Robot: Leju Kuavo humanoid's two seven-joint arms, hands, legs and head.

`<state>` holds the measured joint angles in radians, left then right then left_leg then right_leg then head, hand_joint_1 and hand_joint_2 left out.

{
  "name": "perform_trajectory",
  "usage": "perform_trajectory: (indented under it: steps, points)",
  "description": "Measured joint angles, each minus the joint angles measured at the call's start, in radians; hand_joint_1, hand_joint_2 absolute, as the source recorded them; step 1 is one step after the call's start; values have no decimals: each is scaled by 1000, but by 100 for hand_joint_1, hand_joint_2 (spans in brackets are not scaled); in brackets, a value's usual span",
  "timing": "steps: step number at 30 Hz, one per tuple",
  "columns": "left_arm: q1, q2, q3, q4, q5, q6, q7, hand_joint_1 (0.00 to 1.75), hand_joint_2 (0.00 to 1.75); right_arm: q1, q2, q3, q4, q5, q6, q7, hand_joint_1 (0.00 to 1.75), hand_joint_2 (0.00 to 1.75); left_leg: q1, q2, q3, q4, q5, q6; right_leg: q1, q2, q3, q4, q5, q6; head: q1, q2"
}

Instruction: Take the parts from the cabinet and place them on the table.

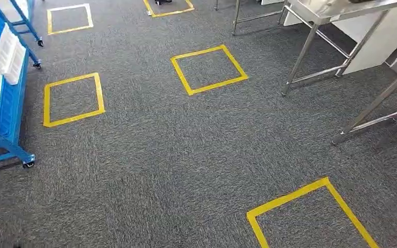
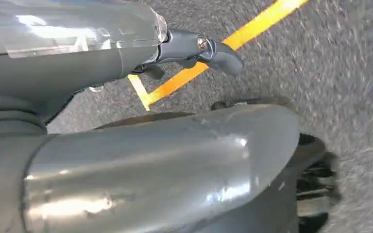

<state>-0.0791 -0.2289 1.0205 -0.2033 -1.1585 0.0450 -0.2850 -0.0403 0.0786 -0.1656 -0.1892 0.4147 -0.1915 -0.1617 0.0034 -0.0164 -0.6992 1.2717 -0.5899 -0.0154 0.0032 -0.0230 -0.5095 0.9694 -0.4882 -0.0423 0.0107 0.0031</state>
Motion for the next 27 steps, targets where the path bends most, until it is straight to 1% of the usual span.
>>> perform_trajectory:
  steps: [1, 2, 3, 4, 5, 6, 7, 8, 9, 10, 11, 12, 13, 14, 15, 16, 17, 18, 19, 20, 21, 22, 23, 24, 25, 26, 27]
  points:
    - [1, 2, 2, 0, 0, 0, 0, 0, 0, 0, 2, 2, 0, 2, 0, 2, 0, 0, 5, 3, -19, 41, -6, -7, -1, -15, -1, 1, -2, 2, 0, 0]
    - [2, 5, 4, 0, 2, 1, 0, 0, 0, 0, 3, 3, 0, 4, 0, 4, 0, 0, 10, 7, -12, 30, 11, -12, -4, -28, -1, 4, -5, 6, 0, 0]
    - [3, 8, 5, 0, 4, 3, 0, 0, 0, -1, 5, 7, 0, 7, 2, 6, 0, 0, 14, 12, 18, -23, 46, -19, -8, -41, 0, 9, -10, 11, 0, 0]
    - [4, 13, 6, 0, 7, 5, -1, 0, 0, -2, 8, 10, 0, 12, 3, 12, 0, 0, 19, 26, 65, -110, 89, -26, -12, -53, 1, 17, -17, 17, 0, 0]
    - [3, 14, 6, 0, 7, 5, -1, 0, 0, -2, 9, 14, 0, 16, 3, 15, 0, 0, 22, 55, 111, -190, 120, -31, -14, -62, 1, 27, -24, 24, -1, 0]
    - [0, 15, 7, 0, 8, 7, -3, 0, 0, -2, 9, 18, 0, 28, 3, 20, 0, 0, 20, 102, 130, -232, 110, -26, -8, -69, -4, 40, -34, 34, -4, 0]
    - [-1, 16, 8, 0, 8, 8, -3, 0, 0, -3, 10, 21, 0, 38, 3, 24, 0, 0, 18, 88, 131, -233, 116, -14, -5, -78, -3, 49, -42, 40, -2, 0]
    - [0, 19, 9, 0, 9, 11, -4, 0, 0, -5, 13, 28, 1, 53, 0, 30, 0, 0, 17, 73, 128, -229, 115, 0, -3, -84, 0, 48, -42, 44, 7, 0]
    - [2, 23, 13, 0, 11, 13, -4, 0, 0, -10, 21, 40, 1, 71, -12, 37, 0, 0, 13, 65, 124, -229, 115, 6, -6, -91, 3, 46, -41, 48, 8, 0]
    - [4, 28, 16, 0, 16, 13, -4, 0, 0, -12, 28, 49, 1, 83, -22, 42, 0, 0, 13, 55, 120, -232, 117, 13, -7, -101, 6, 44, -41, 52, 7, 0]
    - [5, 33, 19, 0, 18, 13, -4, 0, 0, -12, 35, 56, 1, 89, -26, 46, 0, 0, 20, 45, 128, -241, 124, 23, -14, -82, 6, 48, -51, 61, 8, 0]
    - [5, 37, 22, 0, 19, 12, -5, 0, 0, -11, 39, 61, 1, 93, -27, 48, 0, 0, 19, 38, 127, -243, 127, 27, -16, -37, -1, 67, -71, 64, 12, 0]
    - [4, 43, 25, 0, 23, 10, -6, 0, 0, -9, 46, 68, 1, 97, -28, 54, 0, 0, 19, 29, 123, -243, 131, 33, -18, -2, -29, 127, -115, 65, 14, 0]
    - [3, 47, 28, 0, 26, 8, -8, 0, 0, -9, 49, 72, 2, 98, -29, 57, 0, 0, 17, 18, 118, -243, 133, 36, -18, 11, -69, 209, -159, 66, 15, 0]
    - [4, 50, 30, 0, 27, 5, -9, 0, 0, -9, 51, 74, 2, 98, -29, 58, 0, 0, 15, 6, 116, -243, 133, 37, -18, 15, -108, 286, -189, 66, 15, 0]
    - [6, 55, 31, 0, 27, 4, -9, 0, 0, -8, 52, 76, 3, 98, -27, 61, 0, 0, 13, -8, 114, -243, 134, 38, -17, 16, -139, 344, -200, 65, 14, 0]
    - [9, 59, 32, 0, 27, 4, -9, 0, 0, -8, 53, 76, 3, 98, -23, 66, 0, 0, 12, -18, 114, -243, 134, 38, -17, 17, -145, 351, -191, 63, 15, 0]
    - [12, 63, 33, 0, 27, 8, -9, 0, 0, -8, 55, 79, 3, 99, -14, 77, 0, 0, 11, -35, 116, -243, 134, 38, -16, 19, -130, 312, -149, 57, 15, 0]
    - [14, 66, 35, 0, 28, 14, -9, 0, 0, -8, 56, 80, 3, 103, -8, 91, 0, 0, 10, -49, 119, -243, 134, 38, -16, 24, -101, 245, -104, 51, 15, 0]
    - [15, 69, 37, 0, 28, 17, -7, 0, 0, -8, 58, 83, 3, 110, 3, 110, 0, 0, 10, -62, 122, -243, 135, 36, -15, 38, -62, 159, -55, 45, 14, 0]
    - [16, 72, 39, 0, 28, 21, -5, 0, 0, -8, 60, 87, 3, 118, 15, 130, 0, 0, 11, -73, 122, -243, 136, 35, -15, 73, -27, 78, -22, 37, 15, 0]
    - [15, 74, 41, 0, 30, 23, -4, 0, 0, -8, 61, 93, 6, 122, 26, 149, 0, 0, 8, -81, 118, -242, 137, 27, -12, 112, -23, 60, -33, 31, 14, 0]
    - [15, 83, 45, -1, 32, 27, -2, 0, 0, -9, 66, 98, 7, 129, 37, 168, 0, 0, 12, -92, 114, -241, 140, 19, -10, 100, -24, 55, -30, 31, 15, 0]
    - [19, 85, 49, -1, 36, 28, -3, 0, 0, -10, 67, 100, 7, 133, 41, 183, 0, 0, 16, -100, 111, -242, 142, 13, -6, 93, -23, 55, -30, 30, 16, 0]
    - [23, 90, 53, -1, 38, 28, -8, 0, 0, -11, 71, 102, 7, 136, 47, 193, 0, 0, 20, -111, 111, -248, 147, 4, -3, 86, -22, 54, -28, 27, 17, 0]
    - [26, 93, 58, -1, 42, 26, -23, 0, 0, -12, 72, 108, 6, 145, 60, 204, 0, 0, 17, -119, 108, -252, 149, -5, -6, 73, -17, 40, -20, 19, 15, 0]
    - [26, 97, 59, -1, 44, 22, -30, 0, 0, -11, 72, 111, 7, 150, 68, 207, 0, 0, 18, -81, 108, -238, 140, -2, -13, 58, -11, 27, -13, 13, 15, 0]
